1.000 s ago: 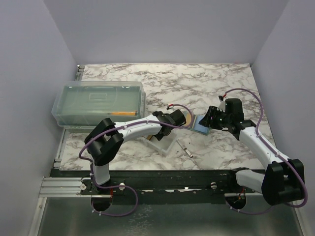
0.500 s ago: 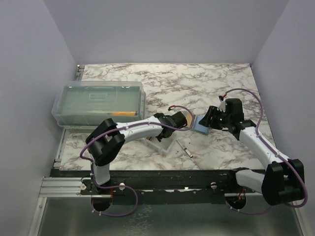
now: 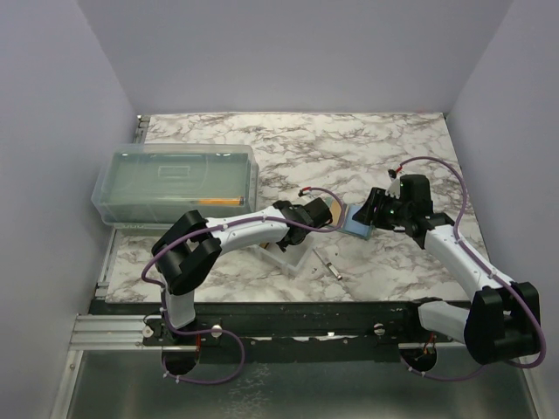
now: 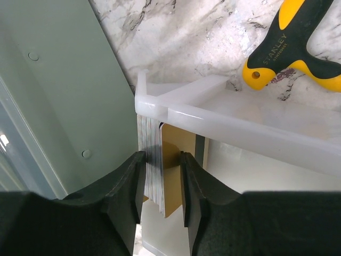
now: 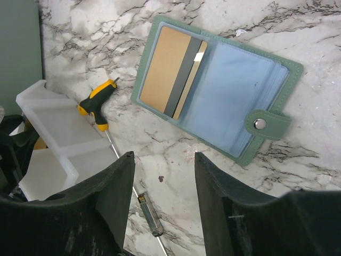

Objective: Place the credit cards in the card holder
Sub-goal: Pick up the credit card from the storage box.

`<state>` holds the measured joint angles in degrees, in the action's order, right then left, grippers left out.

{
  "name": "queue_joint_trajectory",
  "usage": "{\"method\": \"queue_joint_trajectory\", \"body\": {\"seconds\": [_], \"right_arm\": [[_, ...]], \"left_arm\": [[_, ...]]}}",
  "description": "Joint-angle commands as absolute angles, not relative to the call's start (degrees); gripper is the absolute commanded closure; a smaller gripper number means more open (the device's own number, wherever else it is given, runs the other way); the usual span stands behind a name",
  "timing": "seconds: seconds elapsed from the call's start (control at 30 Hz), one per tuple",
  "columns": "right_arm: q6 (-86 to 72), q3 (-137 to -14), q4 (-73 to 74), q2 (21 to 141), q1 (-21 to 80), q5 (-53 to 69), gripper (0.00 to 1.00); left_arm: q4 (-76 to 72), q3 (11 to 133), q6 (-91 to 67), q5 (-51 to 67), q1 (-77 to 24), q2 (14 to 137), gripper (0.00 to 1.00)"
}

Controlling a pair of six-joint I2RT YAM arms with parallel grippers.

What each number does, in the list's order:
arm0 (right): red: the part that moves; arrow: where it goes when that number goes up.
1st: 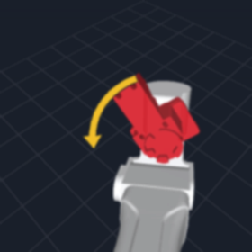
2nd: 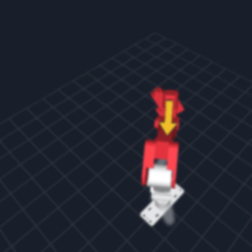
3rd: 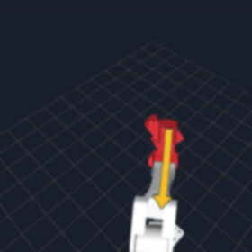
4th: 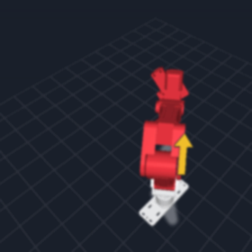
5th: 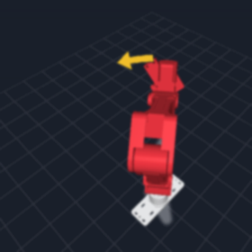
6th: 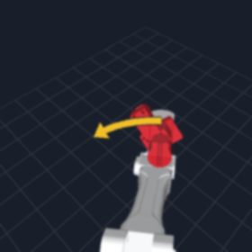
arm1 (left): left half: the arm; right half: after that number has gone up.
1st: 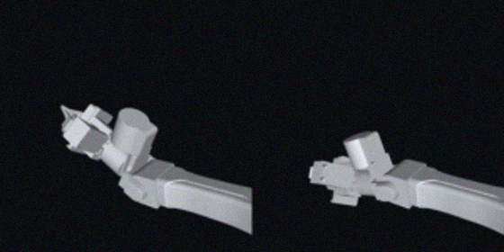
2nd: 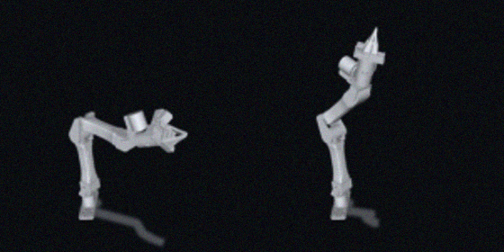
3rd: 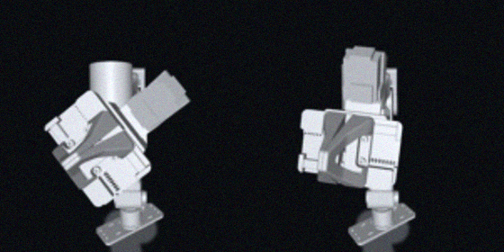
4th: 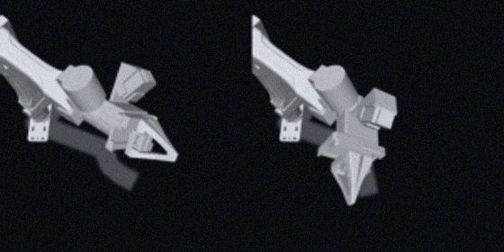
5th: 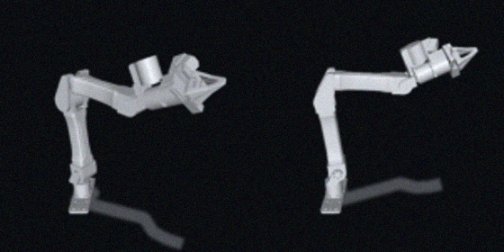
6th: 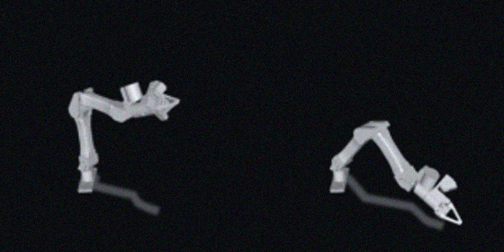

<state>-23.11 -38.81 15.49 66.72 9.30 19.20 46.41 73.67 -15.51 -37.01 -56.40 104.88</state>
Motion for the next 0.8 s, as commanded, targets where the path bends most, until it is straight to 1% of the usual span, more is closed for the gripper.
{"method": "queue_joint_trajectory", "body": {"seconds": [0.0, 0.17, 0.63, 0.77], "right_arm": [[-23.48, -38.38, 14.24, 66.95, 9.49, 20.48, 0.48], [-23.46, -38.39, 14.16, 67.07, 9.49, 20.6, 0.48], [-23.31, -38.8, 14.15, 67.79, 9.48, 21.04, 0.48], [-23.35, -38.89, 14.15, 67.71, 9.49, 21.15, 0.48]], "left_arm": [[48.33, 73.48, -14.24, -41.51, -55.99, 102.96, 0.62], [48.52, 73.48, -13.89, -41.98, -55.99, 102.66, 0.61], [48.52, 73.7, -13.56, -42.21, -55.99, 101.43, 0.63], [48.45, 73.48, -13.61, -41.94, -55.99, 101.78, 0.66]]}}
